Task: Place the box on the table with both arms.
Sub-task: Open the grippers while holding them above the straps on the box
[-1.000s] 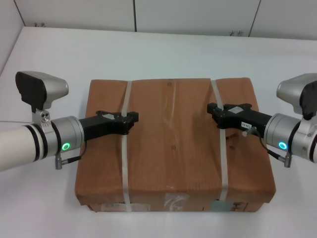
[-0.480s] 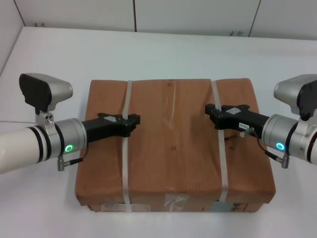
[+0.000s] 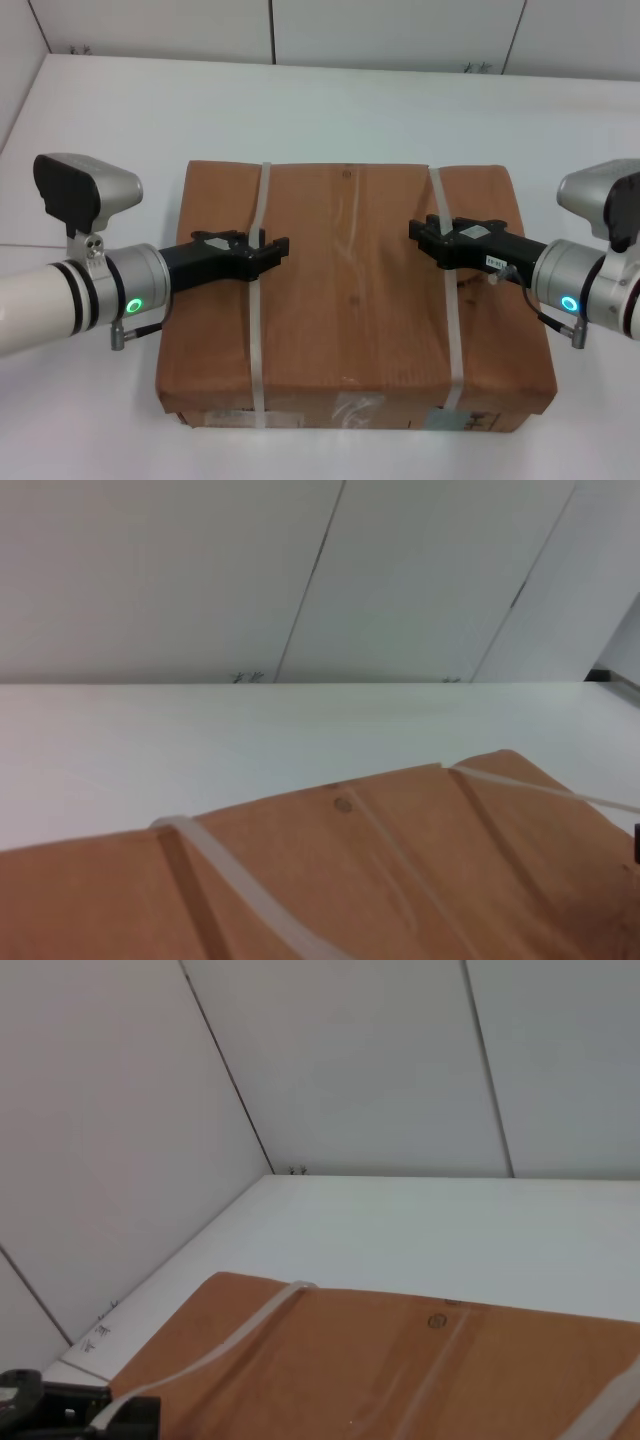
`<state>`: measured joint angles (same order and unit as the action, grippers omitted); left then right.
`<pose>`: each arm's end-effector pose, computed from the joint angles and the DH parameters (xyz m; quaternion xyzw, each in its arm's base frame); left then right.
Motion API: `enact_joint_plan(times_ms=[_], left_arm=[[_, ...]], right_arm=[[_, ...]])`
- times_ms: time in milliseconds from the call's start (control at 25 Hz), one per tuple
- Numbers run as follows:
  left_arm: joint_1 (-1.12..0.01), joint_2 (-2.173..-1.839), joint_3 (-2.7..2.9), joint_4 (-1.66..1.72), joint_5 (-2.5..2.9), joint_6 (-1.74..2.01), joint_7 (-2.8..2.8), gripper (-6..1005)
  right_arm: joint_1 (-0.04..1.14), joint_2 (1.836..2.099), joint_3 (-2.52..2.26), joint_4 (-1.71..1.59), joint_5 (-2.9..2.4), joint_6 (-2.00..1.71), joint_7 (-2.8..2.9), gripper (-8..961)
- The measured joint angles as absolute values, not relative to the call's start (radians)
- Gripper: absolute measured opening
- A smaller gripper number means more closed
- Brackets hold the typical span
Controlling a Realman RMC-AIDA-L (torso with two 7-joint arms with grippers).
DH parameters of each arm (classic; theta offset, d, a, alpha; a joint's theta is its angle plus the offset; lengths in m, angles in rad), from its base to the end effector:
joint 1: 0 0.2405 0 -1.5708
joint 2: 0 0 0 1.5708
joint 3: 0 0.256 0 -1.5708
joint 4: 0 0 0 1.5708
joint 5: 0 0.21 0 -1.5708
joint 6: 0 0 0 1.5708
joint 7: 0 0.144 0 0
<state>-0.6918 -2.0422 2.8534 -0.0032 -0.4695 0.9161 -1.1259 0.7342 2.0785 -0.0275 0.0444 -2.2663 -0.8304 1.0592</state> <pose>-0.3015 0.3513 -0.0842 -0.8609 -0.3919 -0.1935 0.2606 0.2797 0.3593 -0.1050 -0.8553 0.3917 0.2026 0.2719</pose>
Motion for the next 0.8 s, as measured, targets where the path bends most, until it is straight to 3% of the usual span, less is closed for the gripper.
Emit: enact_joint_plan(times_ms=[400,800], left_arm=[[-0.677,-2.041,2.857,-0.003,-0.470,0.913,-1.130,647],[-0.673,-2.039,2.853,-0.003,-0.469,0.929,-1.129,707]], right_arm=[[0.704,2.079,-0.011,0.044,-2.258,-0.829,1.069,418],[0.680,2.079,0.002,0.034,-2.256,-0.828,1.078,803]])
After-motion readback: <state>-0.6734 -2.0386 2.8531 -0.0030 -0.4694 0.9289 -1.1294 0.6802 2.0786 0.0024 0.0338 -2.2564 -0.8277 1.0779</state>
